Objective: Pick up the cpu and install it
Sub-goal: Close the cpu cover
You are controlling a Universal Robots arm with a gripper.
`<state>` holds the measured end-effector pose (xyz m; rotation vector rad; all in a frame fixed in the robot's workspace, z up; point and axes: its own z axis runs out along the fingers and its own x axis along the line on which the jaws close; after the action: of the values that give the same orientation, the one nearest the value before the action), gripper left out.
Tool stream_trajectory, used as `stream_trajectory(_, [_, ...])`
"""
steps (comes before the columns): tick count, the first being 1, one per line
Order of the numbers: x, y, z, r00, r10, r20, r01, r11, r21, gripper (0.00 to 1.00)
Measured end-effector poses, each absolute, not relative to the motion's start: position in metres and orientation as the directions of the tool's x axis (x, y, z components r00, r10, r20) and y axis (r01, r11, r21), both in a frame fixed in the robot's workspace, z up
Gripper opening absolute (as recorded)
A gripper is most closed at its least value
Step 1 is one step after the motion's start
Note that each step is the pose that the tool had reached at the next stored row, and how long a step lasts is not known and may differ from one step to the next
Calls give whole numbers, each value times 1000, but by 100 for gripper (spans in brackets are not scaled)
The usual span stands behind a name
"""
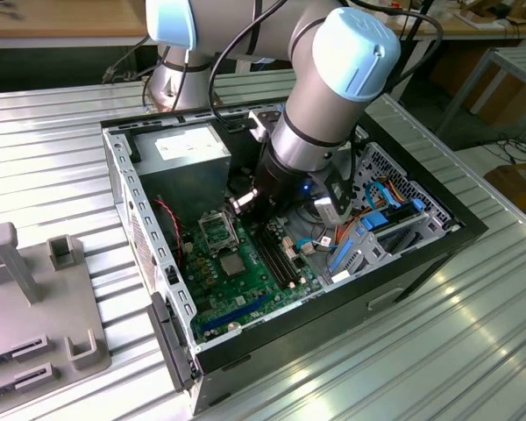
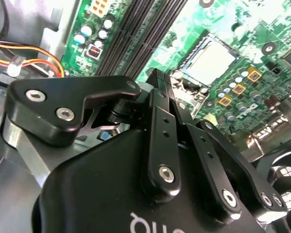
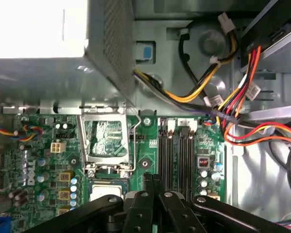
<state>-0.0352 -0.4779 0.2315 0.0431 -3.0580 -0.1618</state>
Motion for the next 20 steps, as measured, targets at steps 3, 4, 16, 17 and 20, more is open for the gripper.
stream_trajectory(3, [-35, -474, 231, -996, -34, 77, -24, 991, 130, 11])
stream_trajectory(4, [-34, -473, 231, -996, -35, 76, -24, 991, 135, 11])
stream_trajectory(16, [-34, -465, 228, -997, -14, 74, 3, 976, 218, 11])
stream_trajectory(17, [-34, -464, 227, -997, -11, 74, 5, 976, 220, 11])
stream_trajectory(20, [-34, -464, 226, -997, -5, 74, 13, 972, 233, 11])
